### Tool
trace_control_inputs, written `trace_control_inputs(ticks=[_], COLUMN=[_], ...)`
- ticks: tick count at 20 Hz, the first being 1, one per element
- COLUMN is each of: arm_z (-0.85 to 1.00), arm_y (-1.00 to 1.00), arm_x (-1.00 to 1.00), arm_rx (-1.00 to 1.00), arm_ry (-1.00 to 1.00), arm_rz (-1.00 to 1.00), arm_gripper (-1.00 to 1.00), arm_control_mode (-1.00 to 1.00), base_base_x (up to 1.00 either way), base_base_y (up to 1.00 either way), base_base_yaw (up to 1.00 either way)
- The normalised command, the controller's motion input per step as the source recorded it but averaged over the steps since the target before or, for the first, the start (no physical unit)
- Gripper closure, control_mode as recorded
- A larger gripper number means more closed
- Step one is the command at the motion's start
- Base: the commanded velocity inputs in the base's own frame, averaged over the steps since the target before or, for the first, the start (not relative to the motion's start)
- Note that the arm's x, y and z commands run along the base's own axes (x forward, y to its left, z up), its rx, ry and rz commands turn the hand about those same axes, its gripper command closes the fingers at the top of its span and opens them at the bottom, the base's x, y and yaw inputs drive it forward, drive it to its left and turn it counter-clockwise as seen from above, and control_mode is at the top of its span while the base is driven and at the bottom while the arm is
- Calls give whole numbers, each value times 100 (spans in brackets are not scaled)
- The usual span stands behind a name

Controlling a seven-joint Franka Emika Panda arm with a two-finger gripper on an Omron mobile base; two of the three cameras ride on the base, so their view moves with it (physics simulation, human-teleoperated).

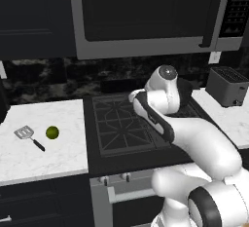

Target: Put the onion and lime in the pot. Retrieve the spatula and lightly stir the vegetables in the pot.

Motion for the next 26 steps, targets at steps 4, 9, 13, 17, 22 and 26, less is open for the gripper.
trace_control_inputs(ticks=[4, 9, 13, 17, 22, 26], arm_z=[-34, -17, -12, -14, -17, -13], arm_y=[100, 100, 100, 100, 100, 100], arm_x=[-24, -3, 0, 0, 0, 0], arm_rx=[-2, 0, 0, 0, 0, 0], arm_ry=[4, 11, 12, 12, 8, 1], arm_rz=[16, 16, 13, 10, 4, 0], arm_gripper=[-100, -100, -100, -100, -100, -100], arm_control_mode=[-100, -100, -100, -100, -100, -100], base_base_x=[0, 0, 0, 0, 0, 0], base_base_y=[0, 0, 0, 0, 0, 0], base_base_yaw=[0, 0, 0, 0, 0, 0])
